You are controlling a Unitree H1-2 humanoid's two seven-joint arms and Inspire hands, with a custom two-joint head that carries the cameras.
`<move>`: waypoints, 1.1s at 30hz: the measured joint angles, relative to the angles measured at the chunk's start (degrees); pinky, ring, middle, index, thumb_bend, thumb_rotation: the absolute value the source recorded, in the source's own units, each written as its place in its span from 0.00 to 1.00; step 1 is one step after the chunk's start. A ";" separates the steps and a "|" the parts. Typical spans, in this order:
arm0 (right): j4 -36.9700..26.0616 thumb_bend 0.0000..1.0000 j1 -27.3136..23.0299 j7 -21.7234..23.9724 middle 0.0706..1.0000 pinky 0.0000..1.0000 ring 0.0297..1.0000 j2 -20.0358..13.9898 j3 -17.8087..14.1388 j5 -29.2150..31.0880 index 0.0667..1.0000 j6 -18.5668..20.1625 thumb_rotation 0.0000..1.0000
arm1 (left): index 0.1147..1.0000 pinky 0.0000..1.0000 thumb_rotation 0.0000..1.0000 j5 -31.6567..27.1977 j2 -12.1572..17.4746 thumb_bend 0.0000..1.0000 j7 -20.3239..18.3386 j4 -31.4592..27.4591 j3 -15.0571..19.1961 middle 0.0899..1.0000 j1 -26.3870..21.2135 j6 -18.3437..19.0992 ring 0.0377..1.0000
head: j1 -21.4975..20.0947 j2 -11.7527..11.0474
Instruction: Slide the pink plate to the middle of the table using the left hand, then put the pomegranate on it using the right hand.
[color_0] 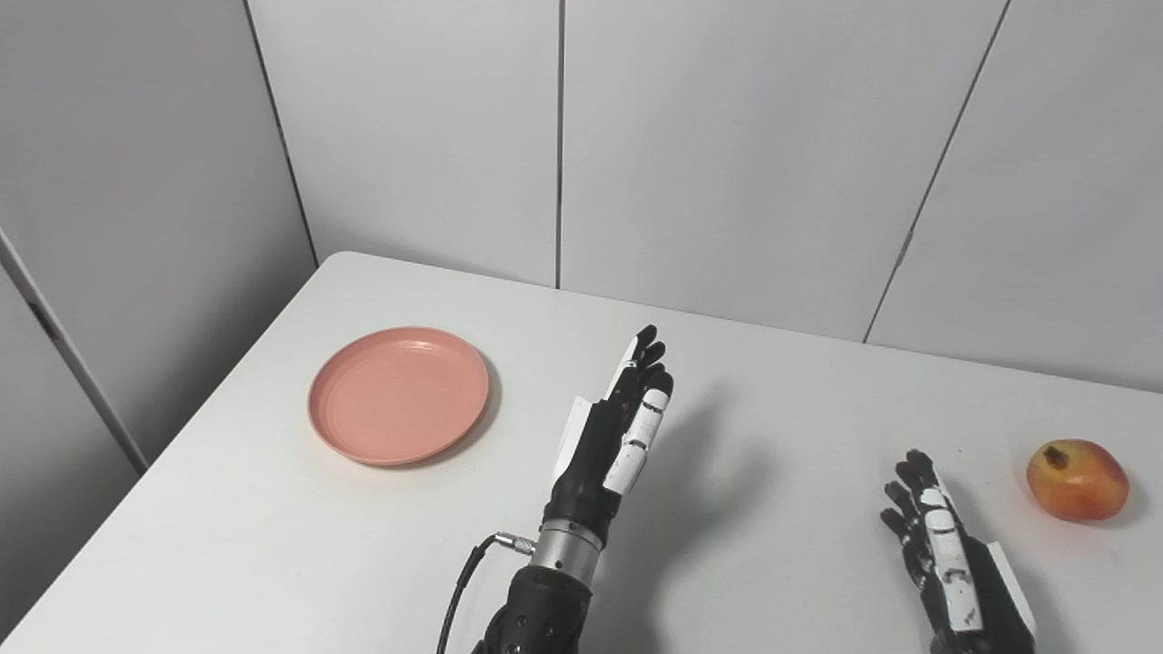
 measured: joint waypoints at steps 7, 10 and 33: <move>0.32 0.15 -0.09 0.05 0.99 0.97 0.97 0.03 0.02 0.02 0.98 -0.33 1.00 | 0.94 0.93 1.00 0.15 0.83 0.46 0.40 -1.85 2.13 0.96 -2.23 0.00 0.94 | 0.26 0.00; 0.85 0.16 -0.22 0.11 0.98 0.97 0.97 -0.02 -0.04 0.04 0.98 -0.77 1.00 | 0.94 0.91 1.00 0.32 1.26 0.45 1.53 -3.17 3.32 0.95 -2.90 -0.09 0.93 | 0.26 0.00; 0.93 0.15 -0.35 0.31 0.99 0.99 0.98 -0.12 0.07 0.19 0.99 -0.81 1.00 | 0.96 0.93 1.00 -0.08 5.84 0.49 4.04 -3.26 10.22 0.96 -5.34 -3.29 0.94 | 0.44 0.00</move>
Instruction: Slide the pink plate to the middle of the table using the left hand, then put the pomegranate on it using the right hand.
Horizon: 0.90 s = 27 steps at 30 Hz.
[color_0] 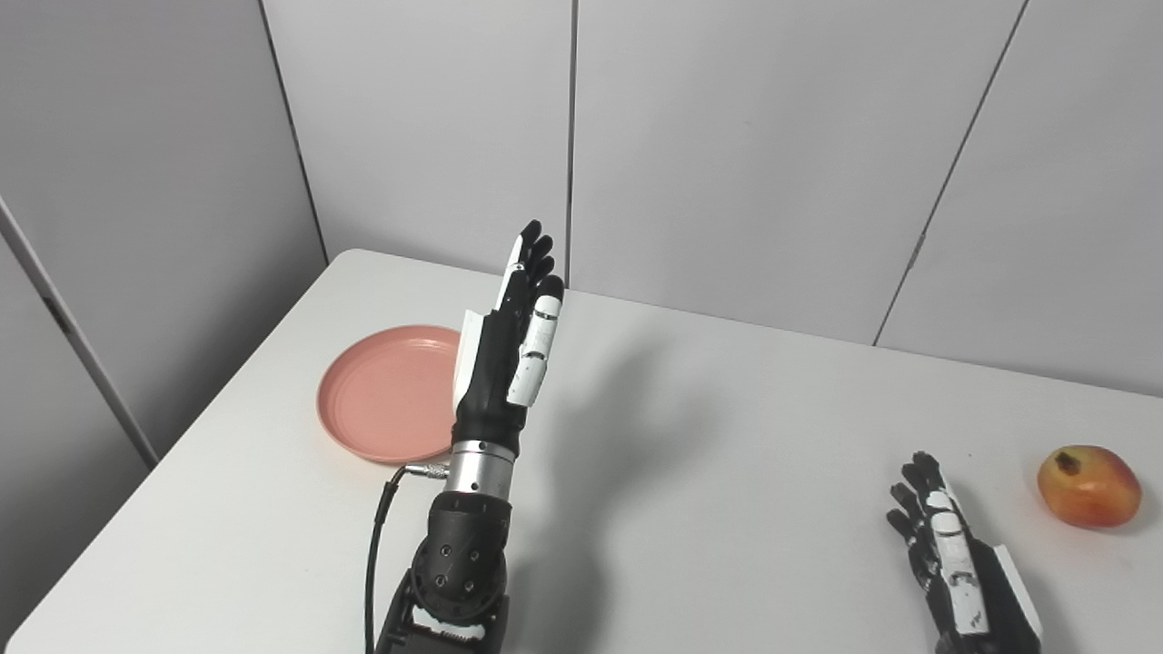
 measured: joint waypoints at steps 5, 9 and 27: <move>0.01 0.15 0.01 0.01 0.99 0.98 0.98 -0.07 0.01 0.13 0.99 0.00 1.00 | 0.97 0.94 1.00 -0.14 0.23 0.46 0.52 -0.35 1.86 0.97 0.00 0.00 0.94 | 0.18 0.09; -0.01 0.16 0.02 0.00 0.99 0.99 0.98 -0.10 0.00 0.11 0.99 0.00 1.00 | 0.98 0.96 1.00 -1.22 0.47 0.44 0.87 -2.03 3.09 0.98 -0.24 0.03 0.95 | 0.44 0.09; -0.02 0.14 0.03 0.04 0.99 1.00 0.98 -0.22 0.04 0.45 0.98 0.00 1.00 | 0.96 0.96 1.00 -5.36 4.35 0.51 2.75 -3.58 10.31 0.97 -0.61 1.54 0.95 | 1.32 0.00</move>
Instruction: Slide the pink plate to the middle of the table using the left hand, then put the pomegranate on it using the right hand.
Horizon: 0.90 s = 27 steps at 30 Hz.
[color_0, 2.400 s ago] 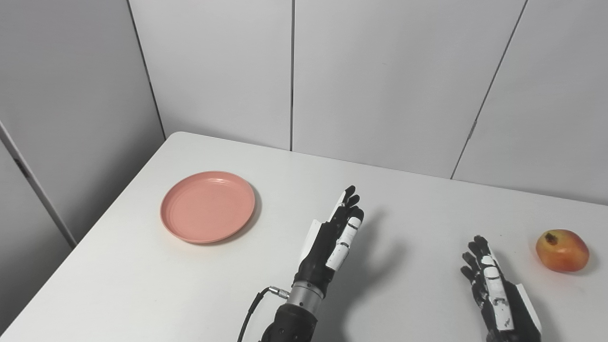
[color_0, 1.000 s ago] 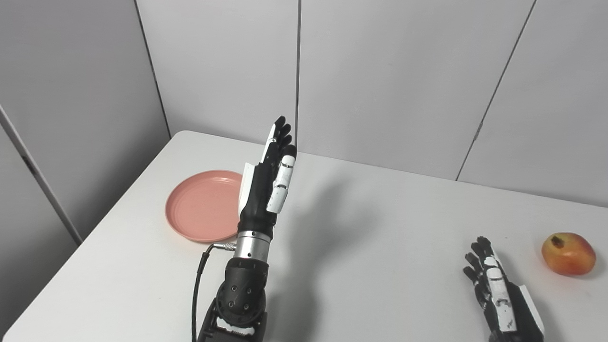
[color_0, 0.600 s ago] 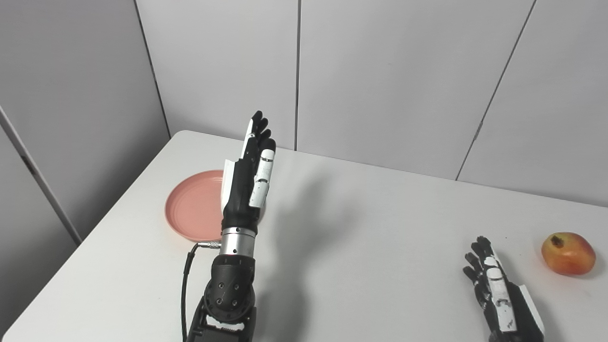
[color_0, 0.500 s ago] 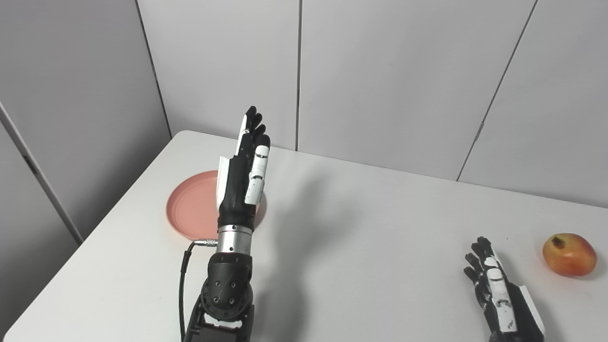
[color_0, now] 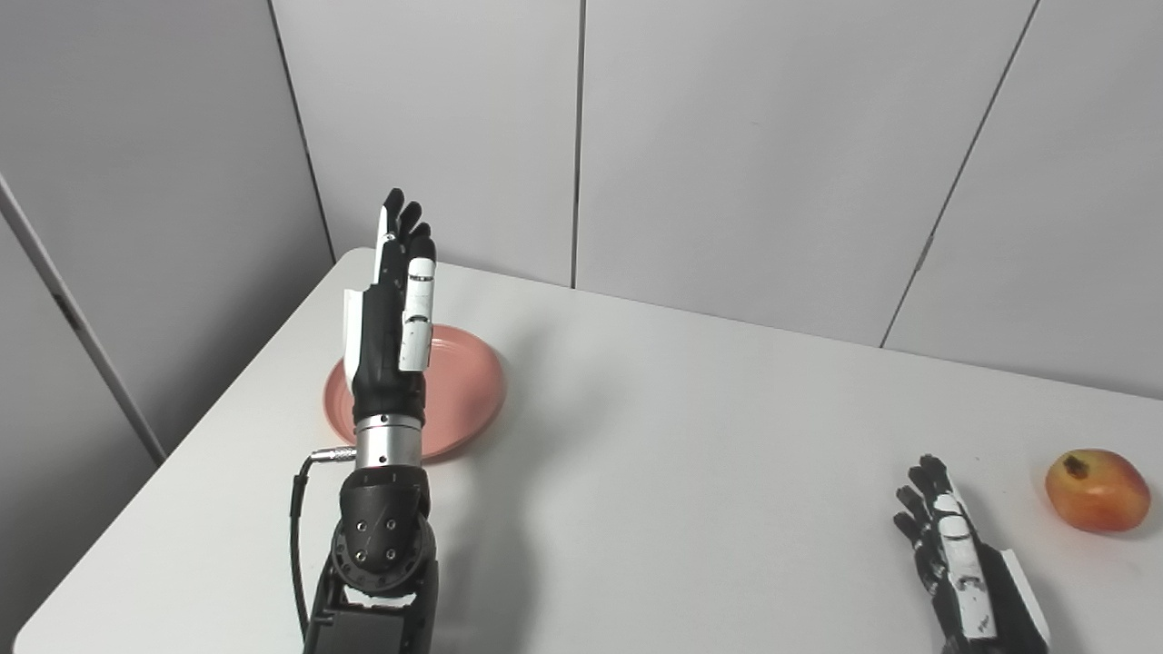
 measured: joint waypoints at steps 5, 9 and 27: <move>0.03 0.15 -0.01 0.02 0.99 1.00 0.98 0.02 -0.01 0.31 0.99 0.00 1.00 | 0.98 0.98 1.00 -2.33 0.20 0.47 0.23 0.36 1.05 0.99 0.00 -0.87 0.97 | 0.00 0.00; 0.05 0.16 0.01 0.02 0.99 1.00 0.98 -0.01 -0.02 0.84 0.99 0.00 1.00 | 0.98 0.97 1.00 -3.89 0.75 0.48 0.24 0.37 1.97 0.99 0.00 -1.00 0.97 | 0.00 -0.09; 0.12 0.14 0.02 -0.02 0.99 1.00 0.98 -0.36 0.06 1.08 0.99 0.00 1.00 | 0.96 0.97 1.00 -6.37 2.45 0.47 2.31 0.17 6.97 0.97 0.05 -0.17 0.96 | 0.09 -0.70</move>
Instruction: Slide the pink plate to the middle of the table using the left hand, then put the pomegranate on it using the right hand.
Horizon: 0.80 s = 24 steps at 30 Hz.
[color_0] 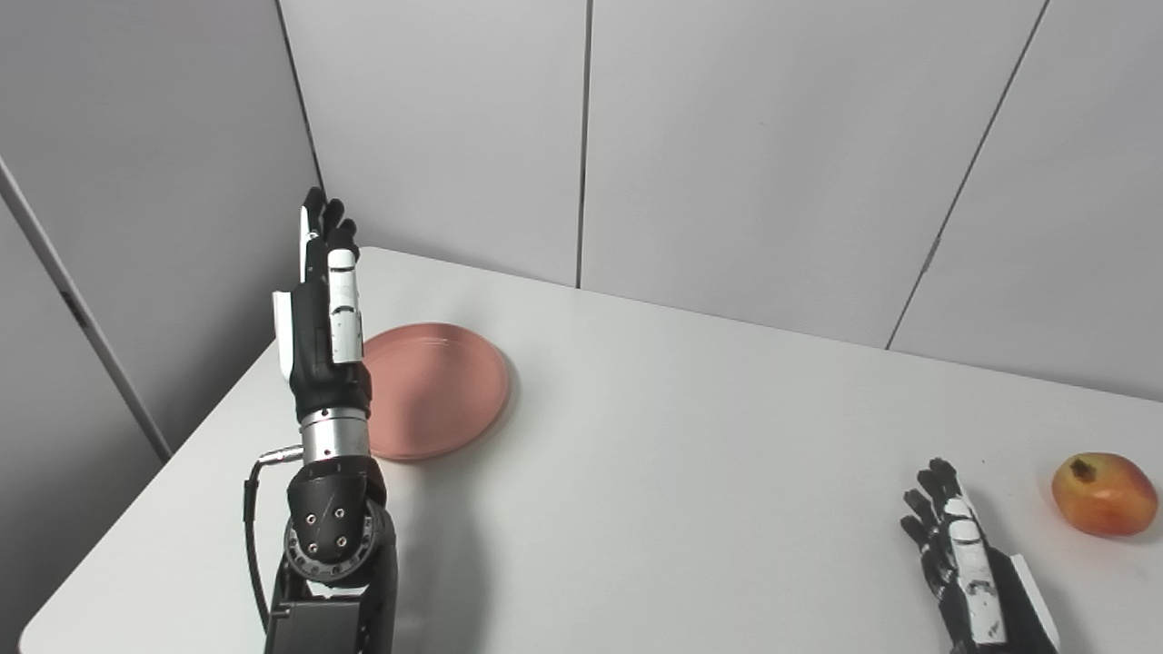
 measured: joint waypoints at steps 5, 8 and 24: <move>0.01 0.14 -0.01 -0.08 0.99 1.00 0.98 0.00 0.04 -0.69 0.99 -0.04 1.00 | 0.96 0.97 1.00 -0.88 0.89 0.47 0.54 0.10 1.26 0.98 0.00 0.00 0.96 | 0.00 -0.09; 0.01 0.16 -0.01 -0.03 1.00 1.00 0.99 0.03 0.04 -0.50 1.00 -0.03 1.00 | 0.96 0.97 1.00 -1.35 1.16 0.48 0.58 0.15 1.49 0.98 0.01 0.00 0.96 | 0.26 -0.18; -0.03 0.15 0.01 0.01 1.00 1.00 0.99 -0.02 0.12 -0.14 1.00 -0.03 1.00 | 0.95 0.97 1.00 -2.46 2.12 0.47 0.70 1.92 3.42 0.96 0.58 0.00 0.95 | 0.70 -0.18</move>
